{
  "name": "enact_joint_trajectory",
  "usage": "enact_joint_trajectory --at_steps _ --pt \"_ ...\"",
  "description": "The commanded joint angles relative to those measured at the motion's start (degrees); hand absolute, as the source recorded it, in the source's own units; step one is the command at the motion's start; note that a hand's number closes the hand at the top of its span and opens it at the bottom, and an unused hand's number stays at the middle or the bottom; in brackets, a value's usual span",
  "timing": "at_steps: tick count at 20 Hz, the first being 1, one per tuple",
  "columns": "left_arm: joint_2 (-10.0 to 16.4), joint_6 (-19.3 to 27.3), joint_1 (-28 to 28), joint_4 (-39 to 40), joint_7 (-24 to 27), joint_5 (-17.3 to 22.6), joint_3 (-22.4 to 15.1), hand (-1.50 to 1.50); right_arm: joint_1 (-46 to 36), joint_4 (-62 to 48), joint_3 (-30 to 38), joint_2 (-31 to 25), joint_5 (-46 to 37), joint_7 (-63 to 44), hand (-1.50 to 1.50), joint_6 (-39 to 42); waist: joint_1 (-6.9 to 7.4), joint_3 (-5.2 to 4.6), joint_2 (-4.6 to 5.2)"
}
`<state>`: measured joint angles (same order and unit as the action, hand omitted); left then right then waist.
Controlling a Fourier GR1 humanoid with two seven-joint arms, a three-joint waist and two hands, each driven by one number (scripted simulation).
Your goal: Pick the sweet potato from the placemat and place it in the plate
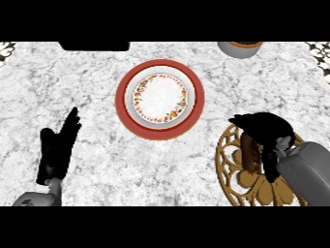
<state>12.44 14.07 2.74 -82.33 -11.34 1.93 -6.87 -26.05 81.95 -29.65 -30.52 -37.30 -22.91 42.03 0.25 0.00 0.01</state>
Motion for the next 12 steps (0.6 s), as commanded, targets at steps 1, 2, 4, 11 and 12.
enact_joint_trajectory --at_steps 1,2,4,11,12 --pt "0.41 -2.12 -2.92 -3.17 -1.21 0.16 1.19 0.00 1.72 2.08 1.65 3.21 -3.29 -1.32 -1.50 3.45 -0.05 -0.01 -0.07" --pt "-0.17 -3.18 -0.82 0.66 1.08 0.30 2.07 0.00 -0.41 -2.89 2.98 2.32 -4.93 3.08 -1.50 2.87 -0.02 -0.01 0.00" --pt "-2.13 -1.02 -1.94 -0.69 1.33 -1.70 0.64 0.00 2.03 -2.74 2.49 1.36 -6.35 6.00 -1.50 2.23 -0.06 0.00 -0.01" --pt "-1.27 -3.65 -0.28 -4.79 -4.85 -1.79 2.03 0.00 -0.43 -8.04 3.82 9.84 -12.11 4.10 -1.50 2.07 0.19 0.01 0.00" --pt "-4.11 -0.80 -0.29 -2.56 -2.56 -3.74 1.60 0.00 3.84 -6.15 5.08 5.10 -13.04 9.82 -1.50 0.08 -0.09 0.00 -0.01"
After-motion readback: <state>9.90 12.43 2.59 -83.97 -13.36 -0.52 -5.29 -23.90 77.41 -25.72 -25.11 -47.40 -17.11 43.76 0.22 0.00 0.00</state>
